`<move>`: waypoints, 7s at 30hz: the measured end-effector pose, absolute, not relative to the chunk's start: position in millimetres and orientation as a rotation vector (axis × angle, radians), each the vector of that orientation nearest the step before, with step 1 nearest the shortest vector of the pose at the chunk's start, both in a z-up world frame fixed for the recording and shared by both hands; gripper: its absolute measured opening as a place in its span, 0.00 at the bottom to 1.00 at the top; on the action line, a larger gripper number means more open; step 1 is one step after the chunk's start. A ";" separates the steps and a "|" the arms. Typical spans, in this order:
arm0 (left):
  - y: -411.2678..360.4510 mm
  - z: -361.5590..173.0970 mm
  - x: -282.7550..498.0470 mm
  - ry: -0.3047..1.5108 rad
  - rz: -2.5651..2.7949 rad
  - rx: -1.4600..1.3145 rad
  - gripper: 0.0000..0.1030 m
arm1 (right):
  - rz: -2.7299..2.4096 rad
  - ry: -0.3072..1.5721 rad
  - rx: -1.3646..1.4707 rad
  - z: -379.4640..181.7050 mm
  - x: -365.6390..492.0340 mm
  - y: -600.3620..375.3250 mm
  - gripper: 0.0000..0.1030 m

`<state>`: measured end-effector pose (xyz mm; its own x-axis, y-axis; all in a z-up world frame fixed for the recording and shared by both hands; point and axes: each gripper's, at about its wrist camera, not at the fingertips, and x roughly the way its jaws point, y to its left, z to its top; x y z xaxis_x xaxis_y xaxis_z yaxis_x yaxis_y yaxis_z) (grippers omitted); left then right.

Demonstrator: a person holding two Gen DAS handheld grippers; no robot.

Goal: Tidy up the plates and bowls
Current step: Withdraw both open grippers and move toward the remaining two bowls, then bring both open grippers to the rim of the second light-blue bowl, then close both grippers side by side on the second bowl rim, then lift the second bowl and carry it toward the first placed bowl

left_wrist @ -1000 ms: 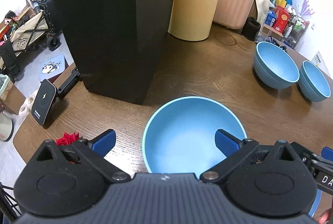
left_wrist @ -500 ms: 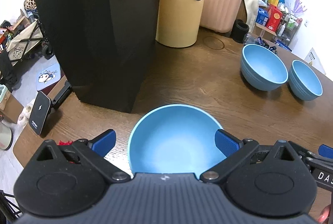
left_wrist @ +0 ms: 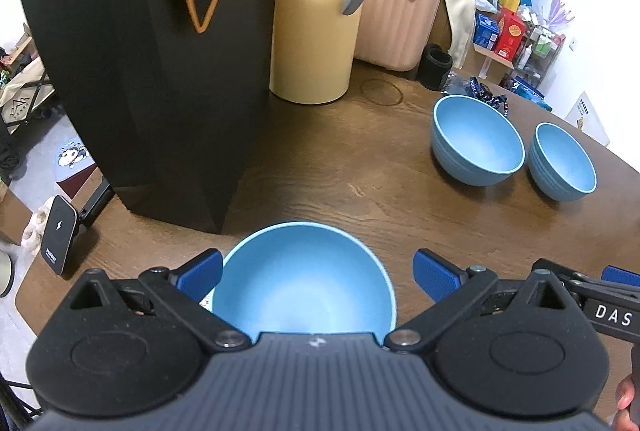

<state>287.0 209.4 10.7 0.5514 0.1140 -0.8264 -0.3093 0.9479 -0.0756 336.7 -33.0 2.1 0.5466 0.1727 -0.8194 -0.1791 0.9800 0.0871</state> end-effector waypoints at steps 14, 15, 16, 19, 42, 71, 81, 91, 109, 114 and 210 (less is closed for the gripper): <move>188.6 22.7 320.4 0.980 0.241 -0.214 1.00 | 0.208 0.986 -0.034 15.5 370.2 -39.3 1.00; 186.9 23.6 323.0 0.982 0.240 -0.210 1.00 | 0.208 0.984 -0.038 16.8 372.8 -39.4 1.00; 185.3 24.5 325.7 0.983 0.239 -0.205 1.00 | 0.210 0.983 -0.042 18.1 376.0 -39.9 1.00; 180.5 27.0 334.9 0.983 0.233 -0.203 1.00 | 0.217 0.984 -0.046 21.4 386.1 -41.4 1.00; 155.6 28.9 400.2 1.000 0.299 -0.245 1.00 | 0.261 1.020 -0.060 13.9 467.6 -56.6 1.00; 132.3 1.4 486.6 0.993 0.458 -0.458 1.00 | 0.401 0.994 -0.204 -8.5 605.5 -52.9 0.98; 123.6 -25.1 502.7 0.998 0.572 -0.566 1.00 | 0.518 0.989 -0.192 -36.6 642.5 -54.1 0.98; 114.6 -59.9 512.4 1.018 0.667 -0.614 1.00 | 0.602 0.977 -0.283 -66.2 648.2 -47.0 0.88; 110.8 -97.1 529.4 1.062 0.716 -0.662 0.57 | 0.668 1.114 -0.352 -106.5 660.2 -35.9 0.32; 109.5 -104.2 533.4 1.074 0.706 -0.686 0.27 | 0.707 1.132 -0.313 -108.4 659.9 -36.7 0.15; 131.0 14.2 391.6 1.003 0.646 -0.595 0.10 | 0.674 0.984 -0.161 -2.7 482.2 -29.4 0.06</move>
<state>391.6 131.0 14.2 0.3876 0.2144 -0.8965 -0.7280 0.6678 -0.1550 482.2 -29.4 -2.7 0.3708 0.4527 -0.8109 -0.5925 0.7877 0.1688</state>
